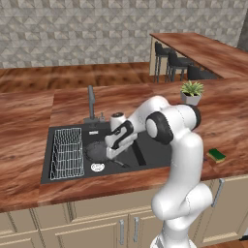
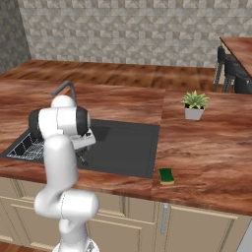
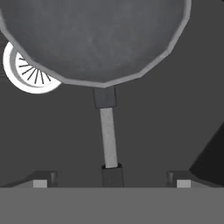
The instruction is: Pick the pan and sponge and place them into the sink. Then turn on the water.
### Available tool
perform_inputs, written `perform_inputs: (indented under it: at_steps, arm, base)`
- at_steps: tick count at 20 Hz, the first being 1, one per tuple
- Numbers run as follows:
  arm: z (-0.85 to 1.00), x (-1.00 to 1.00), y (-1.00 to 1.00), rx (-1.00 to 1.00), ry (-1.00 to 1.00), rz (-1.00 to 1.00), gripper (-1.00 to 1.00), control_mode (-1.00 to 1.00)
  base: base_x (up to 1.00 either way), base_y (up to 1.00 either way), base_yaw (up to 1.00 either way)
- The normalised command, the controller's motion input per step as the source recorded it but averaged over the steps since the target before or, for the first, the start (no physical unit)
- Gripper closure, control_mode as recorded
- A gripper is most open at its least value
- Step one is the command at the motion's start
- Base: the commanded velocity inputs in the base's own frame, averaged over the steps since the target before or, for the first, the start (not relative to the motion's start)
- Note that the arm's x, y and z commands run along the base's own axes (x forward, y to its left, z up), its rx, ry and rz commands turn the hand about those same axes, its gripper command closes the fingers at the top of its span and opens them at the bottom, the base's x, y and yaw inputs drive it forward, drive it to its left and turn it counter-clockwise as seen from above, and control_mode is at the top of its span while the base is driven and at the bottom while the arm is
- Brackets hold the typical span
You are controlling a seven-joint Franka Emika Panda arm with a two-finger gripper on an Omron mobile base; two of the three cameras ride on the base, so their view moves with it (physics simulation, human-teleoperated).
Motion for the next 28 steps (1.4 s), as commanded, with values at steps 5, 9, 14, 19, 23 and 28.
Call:
perform_inputs:
  at_steps: [5,9,14,19,23,28]
  arm:
    - [0.43,-0.05,-0.12,0.02,0.05,-0.07,-1.00,-1.00]
    - [0.46,-0.09,-0.16,0.03,0.05,-0.10,-1.00,-1.00]
    - [0.44,-0.15,-0.21,0.04,0.04,-0.09,-1.00,-1.00]
    - [0.29,-0.20,-0.19,0.01,0.01,-0.08,-1.00,-1.00]
    - [0.19,-0.26,-0.29,0.02,0.00,-0.06,-1.00,-1.00]
    - [0.09,-0.26,-0.34,0.02,0.00,-0.06,-1.00,-1.00]
  base:
    - [0.00,0.00,0.00]
    - [0.00,0.00,0.00]
    - [0.00,0.00,0.00]
    - [0.00,0.00,0.00]
    - [0.00,0.00,0.00]
    - [0.00,0.00,0.00]
